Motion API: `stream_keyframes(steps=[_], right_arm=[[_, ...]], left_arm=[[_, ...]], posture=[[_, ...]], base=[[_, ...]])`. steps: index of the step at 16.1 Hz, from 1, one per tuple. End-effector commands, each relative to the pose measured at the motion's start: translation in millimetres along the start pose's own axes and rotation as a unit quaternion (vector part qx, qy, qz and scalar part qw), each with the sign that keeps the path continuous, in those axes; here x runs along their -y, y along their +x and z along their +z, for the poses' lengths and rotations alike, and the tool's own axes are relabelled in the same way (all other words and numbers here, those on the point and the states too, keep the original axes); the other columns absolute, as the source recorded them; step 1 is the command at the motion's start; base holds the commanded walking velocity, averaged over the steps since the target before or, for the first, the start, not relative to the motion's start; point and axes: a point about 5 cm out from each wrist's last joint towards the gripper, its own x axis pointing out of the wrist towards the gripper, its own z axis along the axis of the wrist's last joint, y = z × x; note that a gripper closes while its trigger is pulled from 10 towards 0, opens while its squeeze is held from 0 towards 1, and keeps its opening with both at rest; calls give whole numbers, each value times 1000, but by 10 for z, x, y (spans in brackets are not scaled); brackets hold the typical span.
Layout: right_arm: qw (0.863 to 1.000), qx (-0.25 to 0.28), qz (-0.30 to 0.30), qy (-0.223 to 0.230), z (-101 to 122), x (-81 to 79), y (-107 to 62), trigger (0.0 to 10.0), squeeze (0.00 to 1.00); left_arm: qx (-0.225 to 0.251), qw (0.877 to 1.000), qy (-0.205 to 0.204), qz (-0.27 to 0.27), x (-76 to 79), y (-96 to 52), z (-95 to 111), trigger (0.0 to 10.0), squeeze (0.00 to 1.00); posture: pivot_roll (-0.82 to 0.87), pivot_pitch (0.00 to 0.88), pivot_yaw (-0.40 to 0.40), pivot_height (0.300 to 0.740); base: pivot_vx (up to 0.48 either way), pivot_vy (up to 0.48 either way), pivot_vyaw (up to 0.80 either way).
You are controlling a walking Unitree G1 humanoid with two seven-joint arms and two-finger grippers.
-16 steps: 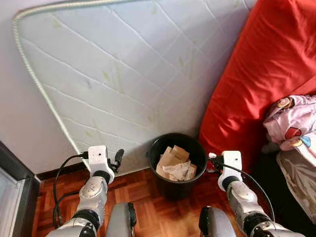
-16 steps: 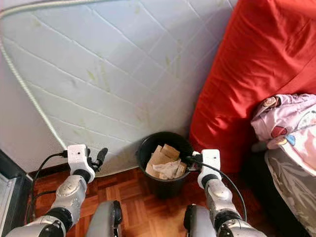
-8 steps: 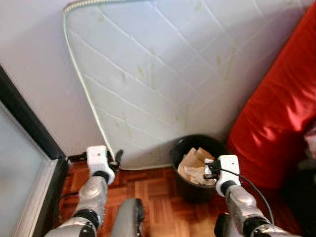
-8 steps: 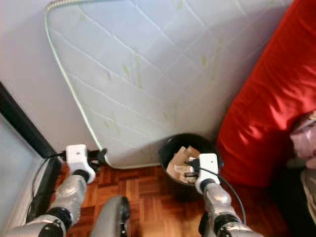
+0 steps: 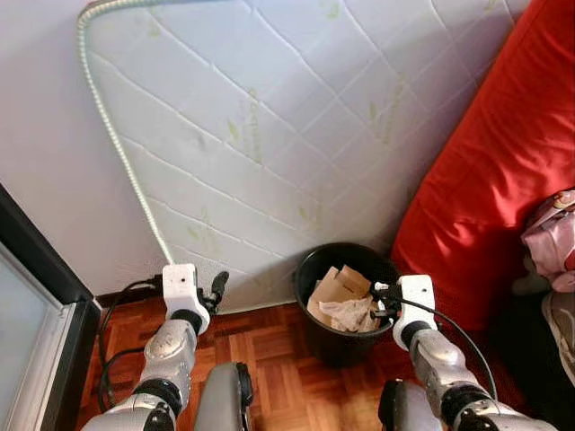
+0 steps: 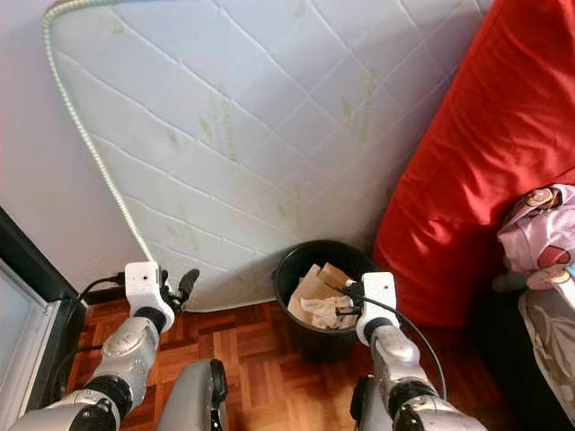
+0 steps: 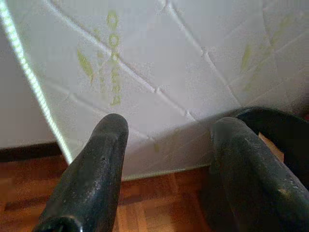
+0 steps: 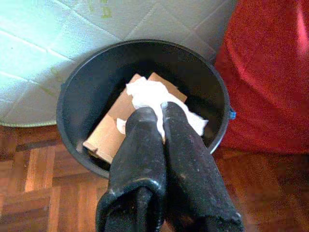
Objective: Clean up the room
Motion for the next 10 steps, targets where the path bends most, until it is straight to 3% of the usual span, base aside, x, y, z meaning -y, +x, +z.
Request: stream_keyframes(steps=[1,4,10], right_arm=[[1000,6,4,7,33,-52,19,10000,0],[1000,8,15,12,-52,-96,-13,10000,0],[994,91,59,0,152,-273,3,10000,0]], left_arm=[[26,1000,1,-1,11,24,84,10000,0],[61,998,-4,-5,75,-33,89,10000,0],[99,995,2,-13,111,-96,182,10000,0]], posture=[[76,0,10,533],[77,0,3,533],[89,0,1,533]], base=[[0,0,0],[160,0,0],[244,0,0]])
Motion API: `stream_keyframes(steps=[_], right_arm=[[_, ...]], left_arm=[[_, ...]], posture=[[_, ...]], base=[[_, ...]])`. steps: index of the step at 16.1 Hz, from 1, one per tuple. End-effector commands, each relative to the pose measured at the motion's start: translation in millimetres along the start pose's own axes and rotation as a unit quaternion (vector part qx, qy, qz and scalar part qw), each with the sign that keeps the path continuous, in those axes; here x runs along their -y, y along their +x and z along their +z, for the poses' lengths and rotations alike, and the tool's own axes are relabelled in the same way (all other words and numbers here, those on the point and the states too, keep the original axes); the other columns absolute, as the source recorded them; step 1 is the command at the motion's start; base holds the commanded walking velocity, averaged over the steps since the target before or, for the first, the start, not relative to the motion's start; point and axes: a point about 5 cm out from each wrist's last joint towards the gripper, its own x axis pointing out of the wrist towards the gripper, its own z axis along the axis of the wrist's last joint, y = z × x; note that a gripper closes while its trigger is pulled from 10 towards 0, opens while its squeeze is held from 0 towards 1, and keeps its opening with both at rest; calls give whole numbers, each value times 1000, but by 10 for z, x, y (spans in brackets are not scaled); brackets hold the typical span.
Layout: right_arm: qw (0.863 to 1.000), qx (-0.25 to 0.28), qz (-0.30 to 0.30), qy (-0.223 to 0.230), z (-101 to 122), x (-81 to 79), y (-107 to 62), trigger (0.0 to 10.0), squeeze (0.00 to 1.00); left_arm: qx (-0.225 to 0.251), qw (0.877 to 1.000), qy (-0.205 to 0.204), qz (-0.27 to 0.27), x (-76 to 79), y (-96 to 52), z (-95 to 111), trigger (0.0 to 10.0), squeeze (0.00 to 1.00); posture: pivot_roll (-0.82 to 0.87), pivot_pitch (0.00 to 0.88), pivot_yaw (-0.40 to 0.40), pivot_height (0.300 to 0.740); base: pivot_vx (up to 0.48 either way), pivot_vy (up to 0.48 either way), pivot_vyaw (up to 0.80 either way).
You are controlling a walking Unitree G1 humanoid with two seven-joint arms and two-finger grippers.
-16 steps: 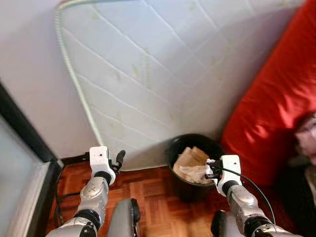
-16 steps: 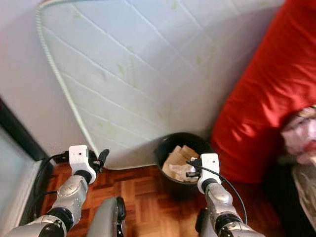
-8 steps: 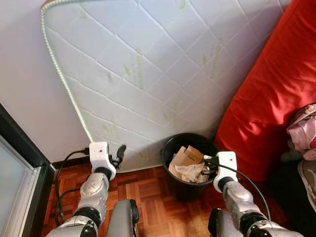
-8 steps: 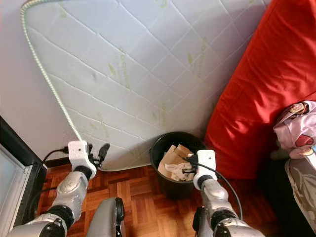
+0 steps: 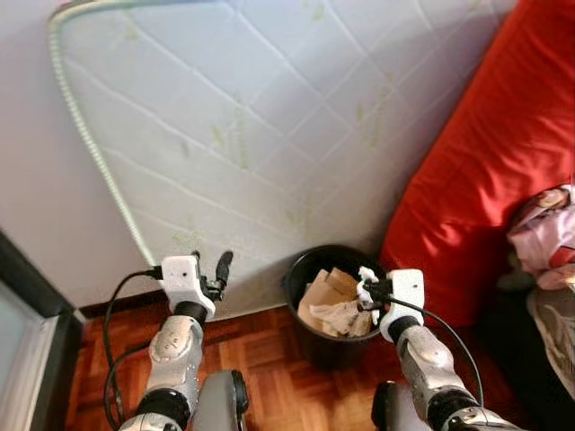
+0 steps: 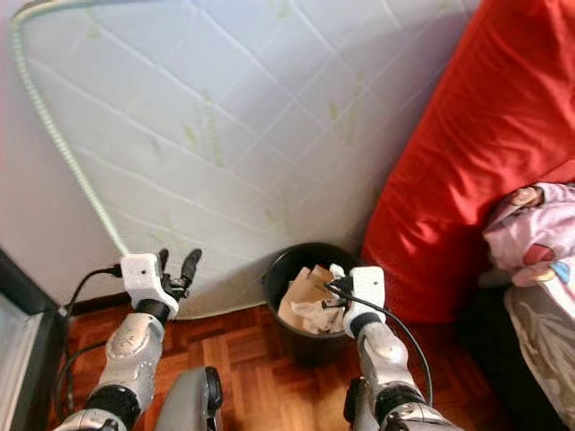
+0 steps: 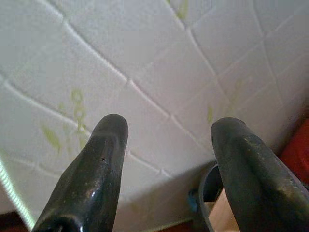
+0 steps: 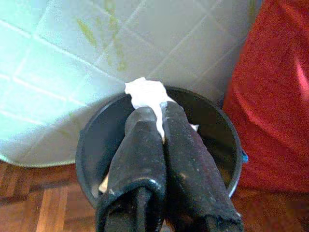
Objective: Clean up the room
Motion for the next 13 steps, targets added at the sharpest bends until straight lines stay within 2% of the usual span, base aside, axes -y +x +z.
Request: stream_keyframes(steps=[1,8,13], right_arm=[[1000,8,9,-1,14,-48,6,10000,0],[1000,4,8,5,-84,-74,-54,10000,0],[1000,-1,21,-1,-90,-121,-44,10000,0]], left_arm=[[-6,1000,-4,2,-11,-28,-17,10000,0],[-10,1000,-14,5,68,-136,-53,10000,0],[-13,1000,-15,14,40,-183,-46,10000,0]], posture=[[86,0,1,533],[83,0,1,533],[89,0,-5,533]], base=[[255,0,0],[261,0,0],[265,0,0]])
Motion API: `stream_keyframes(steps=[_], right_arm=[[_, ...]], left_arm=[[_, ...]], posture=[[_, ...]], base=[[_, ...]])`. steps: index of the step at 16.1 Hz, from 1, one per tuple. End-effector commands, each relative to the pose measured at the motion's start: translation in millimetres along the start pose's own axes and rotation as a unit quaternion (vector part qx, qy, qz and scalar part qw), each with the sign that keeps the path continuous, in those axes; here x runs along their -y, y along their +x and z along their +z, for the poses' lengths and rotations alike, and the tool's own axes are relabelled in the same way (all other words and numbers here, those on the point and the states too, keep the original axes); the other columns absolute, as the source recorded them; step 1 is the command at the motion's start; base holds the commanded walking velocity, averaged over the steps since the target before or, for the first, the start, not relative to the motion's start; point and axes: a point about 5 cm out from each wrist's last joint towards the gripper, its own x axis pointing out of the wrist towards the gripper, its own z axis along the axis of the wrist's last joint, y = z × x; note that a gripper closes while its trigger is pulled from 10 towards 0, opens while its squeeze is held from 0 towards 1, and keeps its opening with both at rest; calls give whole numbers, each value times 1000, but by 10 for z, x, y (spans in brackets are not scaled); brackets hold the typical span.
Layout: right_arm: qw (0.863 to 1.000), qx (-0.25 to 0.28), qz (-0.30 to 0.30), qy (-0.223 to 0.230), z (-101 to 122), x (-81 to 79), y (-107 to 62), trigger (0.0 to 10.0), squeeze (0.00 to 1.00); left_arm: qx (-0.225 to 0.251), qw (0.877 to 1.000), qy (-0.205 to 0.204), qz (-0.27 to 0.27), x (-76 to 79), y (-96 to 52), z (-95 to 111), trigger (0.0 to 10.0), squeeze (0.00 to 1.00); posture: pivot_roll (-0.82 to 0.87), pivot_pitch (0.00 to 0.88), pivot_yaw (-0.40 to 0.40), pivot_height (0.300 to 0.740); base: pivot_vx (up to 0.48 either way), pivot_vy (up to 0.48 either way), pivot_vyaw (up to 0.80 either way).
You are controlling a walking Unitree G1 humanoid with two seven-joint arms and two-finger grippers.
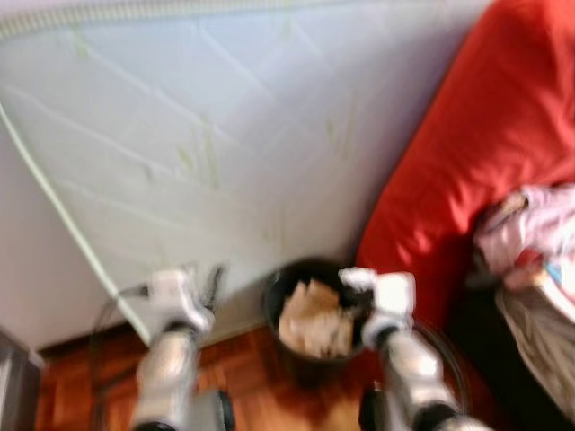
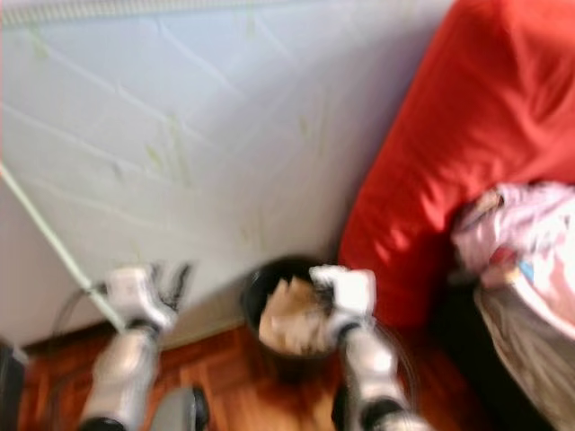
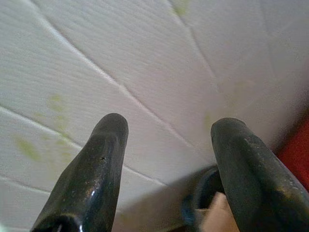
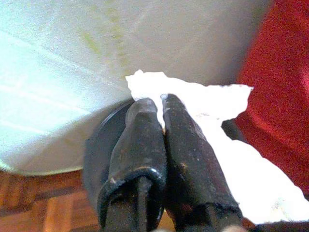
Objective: Clean up the room
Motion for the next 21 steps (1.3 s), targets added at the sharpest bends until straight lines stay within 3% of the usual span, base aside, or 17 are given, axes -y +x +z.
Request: stream_keyframes(steps=[1,12,16,21], right_arm=[[1000,-3,-14,-9,10,123,-27,10000,0],[999,-18,-45,15,3,194,-20,10000,0],[999,-22,-43,17,-3,187,-16,10000,0],[999,-20,-41,11,16,191,-8,10000,0]], left_arm=[[4,1000,-7,-12,107,21,26,10000,0],[0,1000,-4,-12,64,-10,42,10000,0],[-2,1000,-3,-10,46,-25,44,10000,0],[-1,1000,-2,-8,38,-33,51,10000,0]], posture=[[97,0,-7,533],[112,0,-2,533],[117,0,-2,533],[119,0,-1,533]], base=[[262,0,0],[318,0,0],[367,0,-641],[365,0,0]])
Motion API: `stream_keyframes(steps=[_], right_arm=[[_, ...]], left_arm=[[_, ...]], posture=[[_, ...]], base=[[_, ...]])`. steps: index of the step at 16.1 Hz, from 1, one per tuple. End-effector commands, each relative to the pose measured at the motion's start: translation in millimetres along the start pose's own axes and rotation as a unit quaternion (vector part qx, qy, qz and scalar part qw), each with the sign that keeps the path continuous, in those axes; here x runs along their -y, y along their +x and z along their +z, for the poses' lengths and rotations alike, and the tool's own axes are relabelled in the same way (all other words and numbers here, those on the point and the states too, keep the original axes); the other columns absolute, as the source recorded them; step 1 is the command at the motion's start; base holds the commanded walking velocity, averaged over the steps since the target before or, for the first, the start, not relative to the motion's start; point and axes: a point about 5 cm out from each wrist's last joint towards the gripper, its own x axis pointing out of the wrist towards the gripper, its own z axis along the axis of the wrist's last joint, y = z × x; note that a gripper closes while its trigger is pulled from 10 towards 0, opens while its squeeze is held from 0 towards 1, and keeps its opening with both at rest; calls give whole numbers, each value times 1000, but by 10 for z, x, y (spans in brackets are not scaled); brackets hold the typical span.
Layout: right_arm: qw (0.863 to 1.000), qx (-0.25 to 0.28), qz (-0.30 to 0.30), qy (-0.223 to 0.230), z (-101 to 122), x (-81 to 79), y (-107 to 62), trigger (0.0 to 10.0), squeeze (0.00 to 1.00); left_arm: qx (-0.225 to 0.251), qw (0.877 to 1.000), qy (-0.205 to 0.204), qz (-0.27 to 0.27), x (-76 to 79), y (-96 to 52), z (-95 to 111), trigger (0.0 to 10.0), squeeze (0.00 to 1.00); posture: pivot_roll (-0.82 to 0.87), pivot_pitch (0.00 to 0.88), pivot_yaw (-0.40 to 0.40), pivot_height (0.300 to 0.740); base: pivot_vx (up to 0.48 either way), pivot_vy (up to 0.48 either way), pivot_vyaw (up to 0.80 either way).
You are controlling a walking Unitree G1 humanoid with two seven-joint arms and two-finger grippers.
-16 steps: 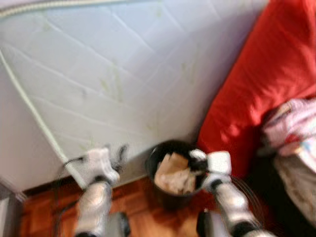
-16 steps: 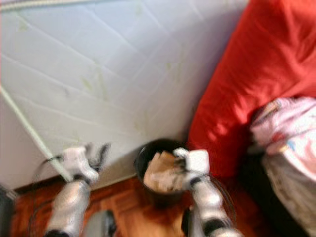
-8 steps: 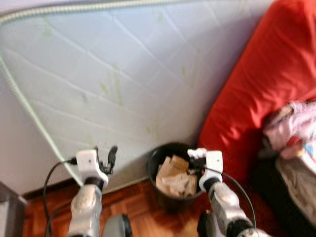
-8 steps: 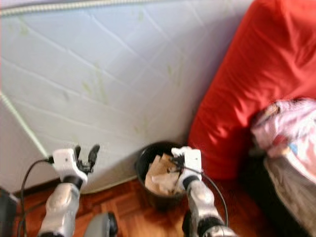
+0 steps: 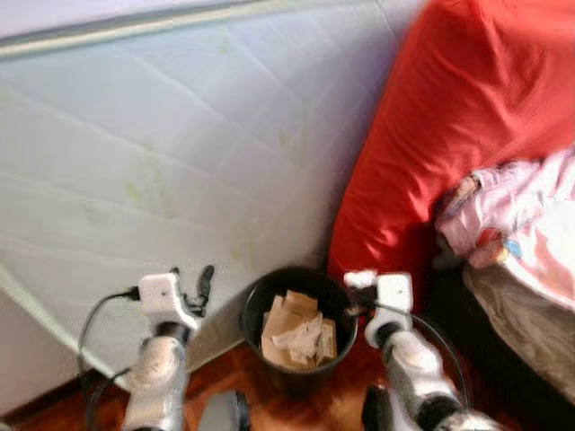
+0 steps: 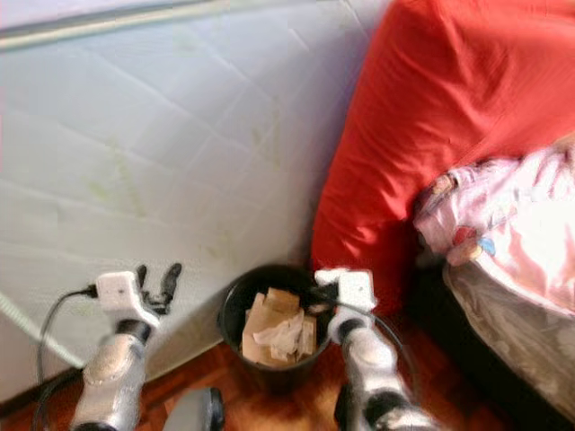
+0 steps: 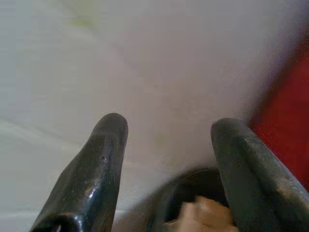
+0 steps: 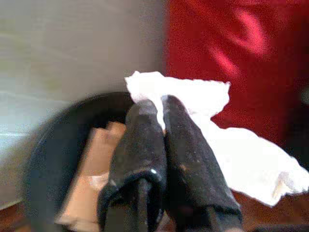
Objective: Clean up the room
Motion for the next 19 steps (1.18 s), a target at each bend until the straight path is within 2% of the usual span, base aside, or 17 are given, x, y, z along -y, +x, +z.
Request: stream_keyframes(steps=[1,4,18,19], right_arm=[[1000,3,10,5,14,-84,26,10000,0],[999,-2,36,-9,18,-144,39,10000,0],[999,-12,44,-9,29,-181,66,10000,0],[999,-17,49,-10,19,-194,67,10000,0]], left_arm=[[-1,1000,4,11,-88,-11,17,10000,0],[0,1000,4,13,-95,-16,23,10000,0],[-8,1000,7,9,-79,-43,2,10000,0],[-9,1000,7,11,-81,-49,1,10000,0]], posture=[[119,0,-1,533],[123,0,-4,533],[132,0,-11,533],[134,0,-10,533]], base=[[368,0,0],[366,0,0],[421,-18,0],[0,0,0]])
